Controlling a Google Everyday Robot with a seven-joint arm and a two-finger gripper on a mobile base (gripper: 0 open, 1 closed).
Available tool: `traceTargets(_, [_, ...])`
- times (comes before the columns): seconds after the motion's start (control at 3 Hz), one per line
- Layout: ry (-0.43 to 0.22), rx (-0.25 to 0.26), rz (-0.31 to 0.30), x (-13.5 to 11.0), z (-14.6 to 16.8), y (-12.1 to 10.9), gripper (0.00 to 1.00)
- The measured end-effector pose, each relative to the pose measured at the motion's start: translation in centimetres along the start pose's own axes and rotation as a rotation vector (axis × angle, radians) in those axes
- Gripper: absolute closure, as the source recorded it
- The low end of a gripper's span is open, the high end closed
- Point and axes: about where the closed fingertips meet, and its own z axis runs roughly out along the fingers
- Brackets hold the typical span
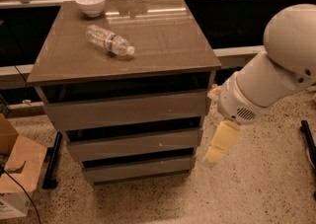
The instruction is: Open bottom drawer
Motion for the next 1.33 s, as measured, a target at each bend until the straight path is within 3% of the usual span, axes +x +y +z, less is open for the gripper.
traceTargets(0.67, [-0.029,-0.063,-0.069,-2.0,8.1,-0.3,0.00])
traceTargets(1.0, [-0.082,-0.083,-0.077,-2.1,13.1,-0.6,0.00])
traceTargets(1.33, [-0.167,-0.092,-0.047,-1.5,17.9,-1.6,0.00])
